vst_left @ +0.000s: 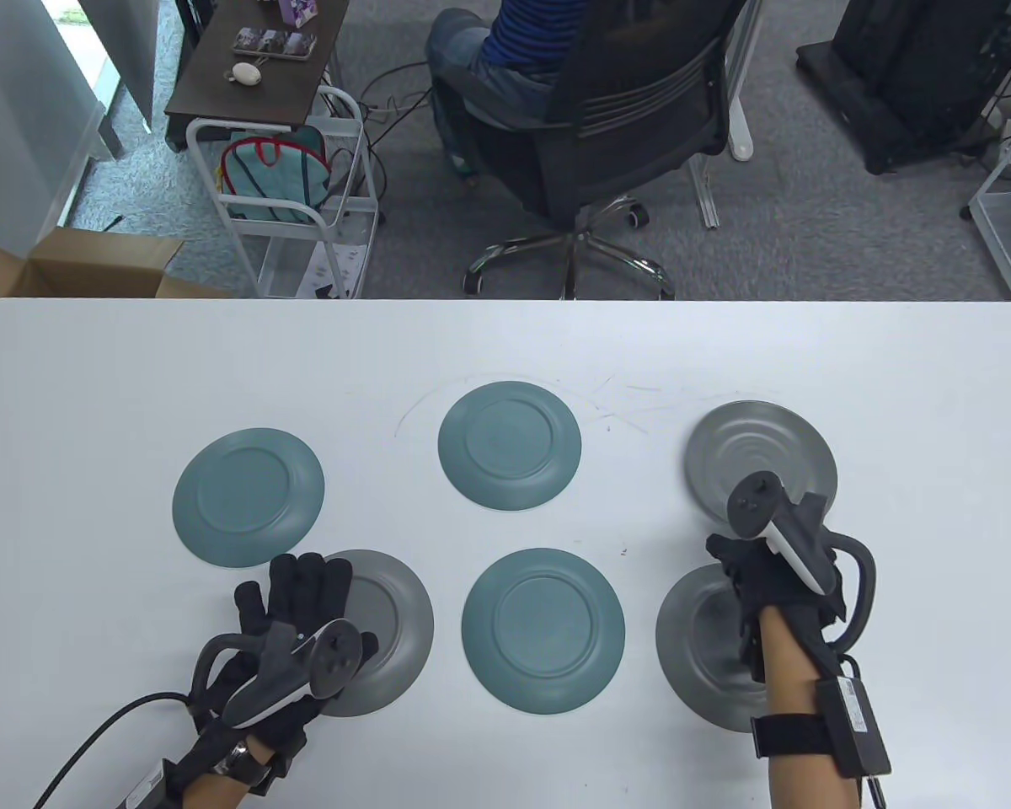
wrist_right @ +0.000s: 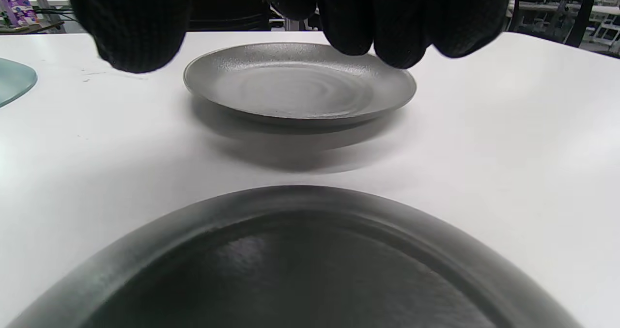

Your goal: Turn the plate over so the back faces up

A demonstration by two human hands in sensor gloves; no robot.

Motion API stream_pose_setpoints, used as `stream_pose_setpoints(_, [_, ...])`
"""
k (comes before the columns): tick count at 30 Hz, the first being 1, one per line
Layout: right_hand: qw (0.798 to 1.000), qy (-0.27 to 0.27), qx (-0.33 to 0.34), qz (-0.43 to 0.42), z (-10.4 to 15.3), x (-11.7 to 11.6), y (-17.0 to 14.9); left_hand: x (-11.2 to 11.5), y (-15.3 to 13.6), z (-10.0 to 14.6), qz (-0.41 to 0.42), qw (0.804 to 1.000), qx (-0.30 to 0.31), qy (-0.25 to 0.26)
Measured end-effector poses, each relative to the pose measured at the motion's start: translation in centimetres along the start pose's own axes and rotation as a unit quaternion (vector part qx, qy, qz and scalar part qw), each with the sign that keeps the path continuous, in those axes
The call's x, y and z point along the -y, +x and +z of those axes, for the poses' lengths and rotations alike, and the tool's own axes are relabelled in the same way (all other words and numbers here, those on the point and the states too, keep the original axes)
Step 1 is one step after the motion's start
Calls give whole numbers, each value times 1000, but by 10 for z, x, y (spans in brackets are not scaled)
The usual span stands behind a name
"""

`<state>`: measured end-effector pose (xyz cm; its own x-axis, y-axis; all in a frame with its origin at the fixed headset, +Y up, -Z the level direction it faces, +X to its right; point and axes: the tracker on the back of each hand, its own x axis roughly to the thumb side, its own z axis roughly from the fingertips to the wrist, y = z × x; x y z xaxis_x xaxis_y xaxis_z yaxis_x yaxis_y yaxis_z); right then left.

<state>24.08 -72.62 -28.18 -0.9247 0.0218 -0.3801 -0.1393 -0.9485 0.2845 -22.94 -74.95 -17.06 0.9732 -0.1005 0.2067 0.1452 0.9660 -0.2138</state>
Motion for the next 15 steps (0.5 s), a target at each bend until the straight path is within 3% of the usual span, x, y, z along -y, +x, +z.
stream_pose_setpoints(8, [999,39,-15,14,-40,-11,25,1,-3,-2,-1,1000,-6,-6])
stream_pose_setpoints(15, [998,51,-33,33,-58,-17,34,1,-3,-2,-5,1000,-10,-6])
